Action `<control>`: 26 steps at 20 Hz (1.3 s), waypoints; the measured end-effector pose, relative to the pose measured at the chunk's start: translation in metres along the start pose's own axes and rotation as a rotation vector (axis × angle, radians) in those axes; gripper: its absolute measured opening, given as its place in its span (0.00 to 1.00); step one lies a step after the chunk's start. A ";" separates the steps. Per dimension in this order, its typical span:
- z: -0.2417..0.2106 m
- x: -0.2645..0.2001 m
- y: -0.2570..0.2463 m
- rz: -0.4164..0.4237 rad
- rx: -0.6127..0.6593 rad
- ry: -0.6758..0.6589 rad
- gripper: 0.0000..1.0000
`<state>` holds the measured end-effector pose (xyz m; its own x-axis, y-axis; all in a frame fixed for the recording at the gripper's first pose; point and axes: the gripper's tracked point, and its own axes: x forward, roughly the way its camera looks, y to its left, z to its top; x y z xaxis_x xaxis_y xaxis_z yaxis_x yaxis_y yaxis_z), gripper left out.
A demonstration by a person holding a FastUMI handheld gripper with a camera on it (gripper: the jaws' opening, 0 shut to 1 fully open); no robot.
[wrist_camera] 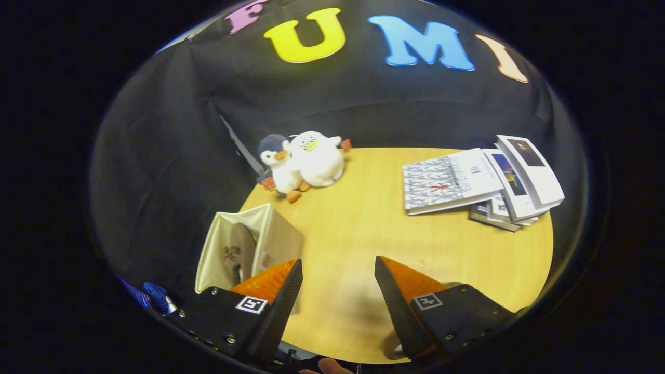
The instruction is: Open the storage box then place both shoes into the box .Put the left shoe in first, then the right shoe, with the right side of both shoes facing outward in a uniform manner.
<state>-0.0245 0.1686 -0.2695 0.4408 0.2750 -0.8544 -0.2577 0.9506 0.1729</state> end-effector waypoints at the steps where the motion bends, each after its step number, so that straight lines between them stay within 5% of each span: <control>1: -0.010 -0.006 -0.023 -0.031 0.027 0.006 0.86; 8: -0.078 -0.040 -0.124 -0.179 0.185 0.066 0.86; 26: -0.211 0.009 -0.170 -0.286 0.205 0.407 0.85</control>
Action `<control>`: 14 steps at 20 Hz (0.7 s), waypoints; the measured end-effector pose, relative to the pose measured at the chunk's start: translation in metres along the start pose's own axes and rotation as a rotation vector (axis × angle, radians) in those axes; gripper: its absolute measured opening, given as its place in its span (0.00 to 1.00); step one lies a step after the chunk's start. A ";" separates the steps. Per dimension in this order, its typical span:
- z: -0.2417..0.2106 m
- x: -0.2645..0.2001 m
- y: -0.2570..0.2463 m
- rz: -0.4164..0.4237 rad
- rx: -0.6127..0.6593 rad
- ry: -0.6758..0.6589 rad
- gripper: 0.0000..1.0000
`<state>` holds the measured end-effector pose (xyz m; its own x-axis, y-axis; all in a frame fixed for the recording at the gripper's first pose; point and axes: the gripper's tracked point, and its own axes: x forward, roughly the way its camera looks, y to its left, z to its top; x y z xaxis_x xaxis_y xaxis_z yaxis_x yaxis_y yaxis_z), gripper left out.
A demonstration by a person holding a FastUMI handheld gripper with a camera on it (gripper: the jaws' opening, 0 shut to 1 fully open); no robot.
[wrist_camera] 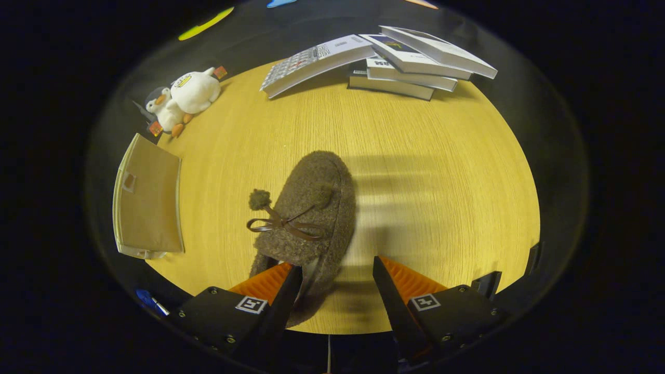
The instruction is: Open the storage box then place both shoes into the box .Put the left shoe in first, then the right shoe, with the right side of both shoes facing outward in a uniform manner.
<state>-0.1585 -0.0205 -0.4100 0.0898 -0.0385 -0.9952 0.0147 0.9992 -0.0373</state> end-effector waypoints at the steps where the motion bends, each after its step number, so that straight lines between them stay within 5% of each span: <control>1: 0.002 0.010 -0.003 -0.011 -0.005 0.008 0.84; 4: 0.007 0.011 0.014 0.062 0.057 0.036 0.73; 6: 0.003 0.020 0.015 0.049 0.047 0.055 0.26; 7: 0.007 0.018 0.011 0.017 0.067 0.034 0.26; 8: 0.014 0.011 0.013 0.010 0.047 0.016 0.03; 14: 0.046 -0.051 0.090 0.208 -0.010 -0.035 0.03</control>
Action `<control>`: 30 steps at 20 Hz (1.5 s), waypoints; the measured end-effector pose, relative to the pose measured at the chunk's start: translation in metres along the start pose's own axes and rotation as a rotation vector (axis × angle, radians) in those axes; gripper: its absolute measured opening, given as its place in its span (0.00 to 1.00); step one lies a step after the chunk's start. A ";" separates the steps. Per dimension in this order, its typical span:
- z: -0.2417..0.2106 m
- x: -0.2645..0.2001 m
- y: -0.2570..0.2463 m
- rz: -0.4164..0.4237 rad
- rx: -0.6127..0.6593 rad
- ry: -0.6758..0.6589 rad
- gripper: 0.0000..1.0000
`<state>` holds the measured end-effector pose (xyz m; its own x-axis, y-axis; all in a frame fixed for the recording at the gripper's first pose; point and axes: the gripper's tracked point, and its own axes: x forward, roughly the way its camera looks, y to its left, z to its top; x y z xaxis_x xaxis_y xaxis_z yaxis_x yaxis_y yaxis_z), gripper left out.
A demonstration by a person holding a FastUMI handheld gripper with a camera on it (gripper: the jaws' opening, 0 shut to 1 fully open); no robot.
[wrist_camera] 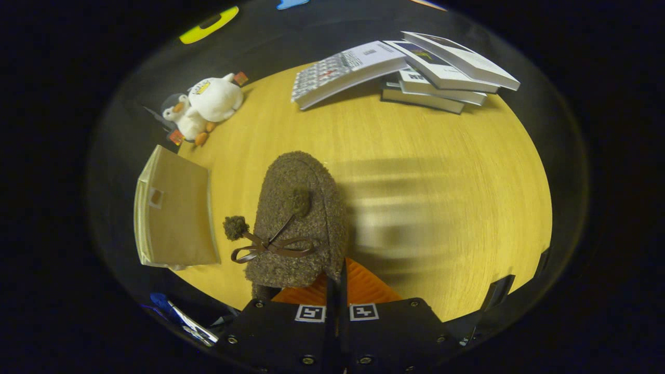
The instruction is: Open the storage box then place both shoes into the box .Put the left shoe in first, then the right shoe, with the right side of both shoes facing outward in a uniform manner.
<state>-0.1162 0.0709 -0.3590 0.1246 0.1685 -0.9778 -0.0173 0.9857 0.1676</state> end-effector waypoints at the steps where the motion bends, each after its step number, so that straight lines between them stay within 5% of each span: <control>1: 0.009 -0.009 0.025 0.050 -0.009 -0.003 0.03; 5: 0.035 -0.039 0.129 0.215 -0.106 0.026 0.03; 12: 0.073 -0.031 0.263 0.291 -0.249 -0.011 0.02; 20: 0.062 0.047 0.310 0.111 -0.391 -0.046 0.03; 27: 0.054 0.062 0.315 -0.054 -0.554 -0.042 0.03; 30: 0.051 0.058 0.318 -0.061 -0.585 -0.035 0.28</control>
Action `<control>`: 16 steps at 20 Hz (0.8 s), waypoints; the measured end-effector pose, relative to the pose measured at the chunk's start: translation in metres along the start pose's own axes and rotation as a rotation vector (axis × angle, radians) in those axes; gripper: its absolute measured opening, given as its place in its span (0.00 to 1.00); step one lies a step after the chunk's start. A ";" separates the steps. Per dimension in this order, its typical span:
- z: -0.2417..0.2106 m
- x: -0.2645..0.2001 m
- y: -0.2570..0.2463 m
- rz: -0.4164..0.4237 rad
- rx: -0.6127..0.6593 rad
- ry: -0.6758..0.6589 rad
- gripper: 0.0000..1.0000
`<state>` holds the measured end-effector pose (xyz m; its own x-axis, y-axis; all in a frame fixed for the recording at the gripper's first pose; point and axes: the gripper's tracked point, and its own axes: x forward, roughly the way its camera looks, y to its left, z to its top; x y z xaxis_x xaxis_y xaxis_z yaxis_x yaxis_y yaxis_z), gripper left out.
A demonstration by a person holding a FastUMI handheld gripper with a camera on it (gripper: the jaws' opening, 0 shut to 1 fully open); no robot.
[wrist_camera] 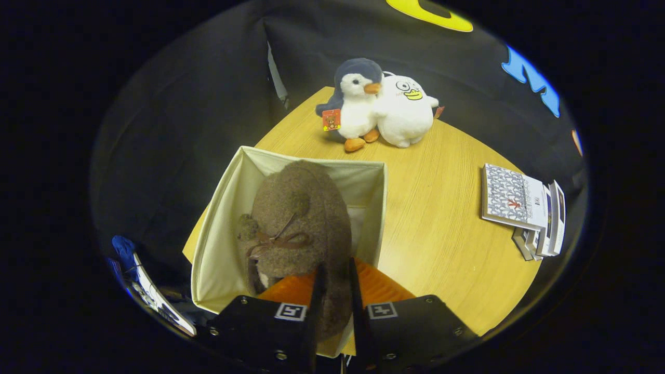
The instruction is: Open the storage box then place both shoes into the box .Put the left shoe in first, then the right shoe, with the right side of both shoes facing outward in a uniform manner.
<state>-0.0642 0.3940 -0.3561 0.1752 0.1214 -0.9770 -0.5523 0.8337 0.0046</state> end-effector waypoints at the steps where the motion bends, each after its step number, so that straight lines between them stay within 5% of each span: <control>1: 0.002 -0.005 -0.001 -0.009 -0.014 -0.006 0.33; 3: 0.010 -0.016 -0.004 -0.024 -0.027 -0.047 0.41; 6: 0.043 -0.046 -0.018 -0.066 -0.047 -0.199 0.78; 13: 0.086 -0.129 -0.048 0.015 0.092 -0.488 0.81; 16: 0.105 -0.174 -0.085 -0.024 0.145 -0.652 0.81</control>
<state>0.0383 0.3585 -0.1642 0.6679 0.3649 -0.6487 -0.4347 0.8987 0.0580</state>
